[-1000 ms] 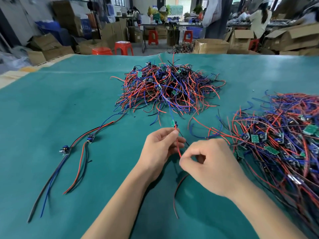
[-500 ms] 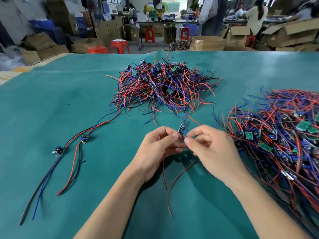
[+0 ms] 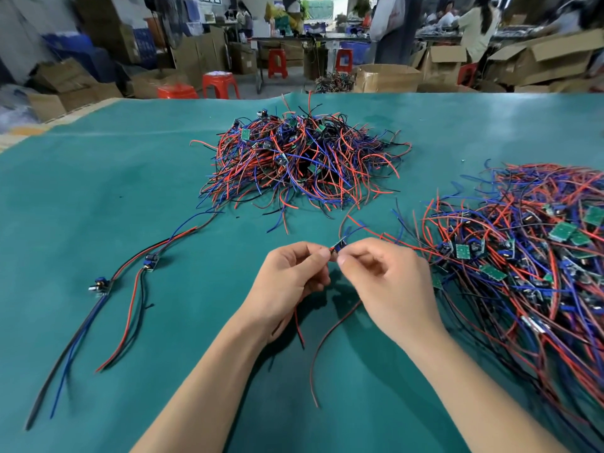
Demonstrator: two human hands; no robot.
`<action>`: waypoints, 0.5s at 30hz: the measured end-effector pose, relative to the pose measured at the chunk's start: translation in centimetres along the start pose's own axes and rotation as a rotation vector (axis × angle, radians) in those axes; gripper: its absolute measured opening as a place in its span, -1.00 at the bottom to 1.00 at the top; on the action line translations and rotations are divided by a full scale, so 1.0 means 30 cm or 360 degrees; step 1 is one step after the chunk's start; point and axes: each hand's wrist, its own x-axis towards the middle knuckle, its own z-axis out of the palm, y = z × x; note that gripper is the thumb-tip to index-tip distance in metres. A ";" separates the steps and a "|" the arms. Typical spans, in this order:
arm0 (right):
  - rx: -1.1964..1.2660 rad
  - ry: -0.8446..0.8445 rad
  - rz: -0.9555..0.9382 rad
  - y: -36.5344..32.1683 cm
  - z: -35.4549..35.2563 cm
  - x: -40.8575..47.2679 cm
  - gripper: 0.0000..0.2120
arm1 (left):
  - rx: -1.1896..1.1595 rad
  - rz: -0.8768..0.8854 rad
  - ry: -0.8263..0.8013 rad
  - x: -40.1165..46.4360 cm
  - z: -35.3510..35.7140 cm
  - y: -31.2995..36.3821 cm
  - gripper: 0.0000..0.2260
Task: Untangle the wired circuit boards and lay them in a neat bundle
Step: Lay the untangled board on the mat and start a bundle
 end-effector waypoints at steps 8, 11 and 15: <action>0.1198 -0.0186 0.0700 -0.027 -0.007 0.026 -0.84 | 0.0100 0.0032 -0.0248 -0.005 -0.007 0.003 -0.83; 0.1425 -0.0297 0.0766 -0.040 -0.033 0.031 -0.83 | 0.0130 0.0013 -0.0317 -0.012 -0.012 0.005 -0.80; 0.1334 -0.0298 0.0661 -0.036 -0.045 0.029 -0.91 | 0.0255 0.0059 -0.0310 -0.015 -0.007 0.005 -0.77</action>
